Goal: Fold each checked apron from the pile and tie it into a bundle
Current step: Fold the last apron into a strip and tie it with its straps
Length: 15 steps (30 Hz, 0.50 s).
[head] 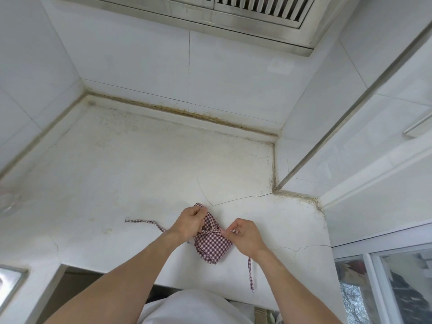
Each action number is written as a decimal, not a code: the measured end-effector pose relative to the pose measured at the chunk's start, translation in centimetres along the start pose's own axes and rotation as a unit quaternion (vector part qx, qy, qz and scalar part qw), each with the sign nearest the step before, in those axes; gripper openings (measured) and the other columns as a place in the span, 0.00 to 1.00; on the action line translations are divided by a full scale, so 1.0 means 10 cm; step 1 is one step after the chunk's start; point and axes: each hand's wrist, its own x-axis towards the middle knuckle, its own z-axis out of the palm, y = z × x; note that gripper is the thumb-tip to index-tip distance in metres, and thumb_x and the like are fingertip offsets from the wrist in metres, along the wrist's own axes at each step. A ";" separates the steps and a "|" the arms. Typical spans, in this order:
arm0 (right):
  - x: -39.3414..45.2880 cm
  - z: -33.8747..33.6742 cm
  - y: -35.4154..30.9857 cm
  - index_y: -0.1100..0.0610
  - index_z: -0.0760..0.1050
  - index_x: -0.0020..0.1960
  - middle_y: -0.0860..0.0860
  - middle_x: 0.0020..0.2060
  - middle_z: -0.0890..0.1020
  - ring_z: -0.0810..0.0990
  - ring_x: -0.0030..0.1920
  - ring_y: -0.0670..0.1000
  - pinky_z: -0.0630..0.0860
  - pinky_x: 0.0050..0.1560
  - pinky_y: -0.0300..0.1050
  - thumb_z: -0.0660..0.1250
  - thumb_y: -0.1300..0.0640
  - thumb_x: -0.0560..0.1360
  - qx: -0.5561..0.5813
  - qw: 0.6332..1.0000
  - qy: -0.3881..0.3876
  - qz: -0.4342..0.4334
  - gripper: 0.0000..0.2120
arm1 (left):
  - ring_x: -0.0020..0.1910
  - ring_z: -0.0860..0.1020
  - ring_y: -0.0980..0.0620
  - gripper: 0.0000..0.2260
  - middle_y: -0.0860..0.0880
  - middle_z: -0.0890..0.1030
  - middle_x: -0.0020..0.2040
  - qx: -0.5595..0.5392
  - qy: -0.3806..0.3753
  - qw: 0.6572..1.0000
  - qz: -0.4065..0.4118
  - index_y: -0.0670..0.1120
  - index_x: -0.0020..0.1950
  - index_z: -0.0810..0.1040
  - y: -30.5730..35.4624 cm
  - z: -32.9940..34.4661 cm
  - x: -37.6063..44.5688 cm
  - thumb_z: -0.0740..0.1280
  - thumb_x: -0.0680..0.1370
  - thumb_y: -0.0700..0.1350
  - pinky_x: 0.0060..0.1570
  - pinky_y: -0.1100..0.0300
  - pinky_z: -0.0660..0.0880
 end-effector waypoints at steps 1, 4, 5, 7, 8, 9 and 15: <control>-0.01 -0.01 0.04 0.56 0.78 0.38 0.52 0.39 0.86 0.84 0.44 0.54 0.80 0.48 0.51 0.78 0.54 0.71 0.011 1.000 0.009 0.007 0.11 | 0.26 0.66 0.55 0.18 0.51 0.69 0.27 0.007 -0.017 1.000 0.001 0.45 0.35 0.66 0.01 0.00 0.00 0.60 0.84 0.48 0.26 0.63 0.63; -0.03 0.02 0.08 0.56 0.75 0.37 0.53 0.38 0.85 0.83 0.41 0.51 0.79 0.41 0.47 0.79 0.53 0.70 0.029 0.998 0.033 0.035 0.13 | 0.27 0.67 0.55 0.17 0.50 0.70 0.30 0.053 -0.043 0.998 0.014 0.45 0.37 0.66 0.05 0.02 0.02 0.60 0.84 0.50 0.29 0.63 0.65; -0.04 0.02 0.08 0.55 0.75 0.38 0.54 0.38 0.84 0.81 0.40 0.50 0.77 0.39 0.43 0.78 0.52 0.70 0.030 0.998 0.034 0.041 0.13 | 0.27 0.67 0.55 0.17 0.51 0.70 0.30 0.055 -0.047 0.997 0.016 0.46 0.38 0.67 0.06 0.03 0.03 0.61 0.84 0.51 0.29 0.63 0.65; -0.04 0.04 0.07 0.55 0.75 0.38 0.55 0.39 0.84 0.81 0.40 0.50 0.75 0.38 0.40 0.78 0.50 0.71 0.025 0.998 0.022 0.045 0.14 | 0.26 0.66 0.57 0.16 0.52 0.70 0.30 0.038 -0.070 0.997 0.011 0.45 0.39 0.70 0.06 0.01 0.02 0.60 0.84 0.52 0.28 0.65 0.65; -0.05 0.04 0.07 0.55 0.75 0.38 0.55 0.40 0.84 0.81 0.41 0.51 0.75 0.39 0.42 0.78 0.50 0.71 0.025 0.999 0.015 0.043 0.14 | 0.27 0.67 0.56 0.15 0.51 0.72 0.31 0.030 -0.090 0.995 0.009 0.44 0.42 0.73 0.05 -0.02 0.00 0.59 0.85 0.51 0.28 0.65 0.66; -0.06 0.04 0.07 0.55 0.75 0.39 0.56 0.41 0.85 0.82 0.42 0.52 0.76 0.41 0.43 0.78 0.49 0.71 0.028 0.999 0.009 0.042 0.14 | 0.28 0.68 0.56 0.14 0.50 0.73 0.32 0.025 -0.111 0.993 0.009 0.43 0.47 0.77 0.05 -0.03 -0.01 0.58 0.85 0.49 0.28 0.64 0.66; -0.13 0.03 0.05 0.56 0.75 0.43 0.46 0.31 0.76 0.69 0.23 0.39 0.64 0.25 0.34 0.71 0.54 0.78 0.040 0.997 -0.029 0.060 0.08 | 0.29 0.69 0.57 0.12 0.49 0.74 0.37 0.114 -0.179 0.977 0.005 0.48 0.59 0.77 0.06 -0.06 -0.02 0.55 0.85 0.39 0.27 0.65 0.67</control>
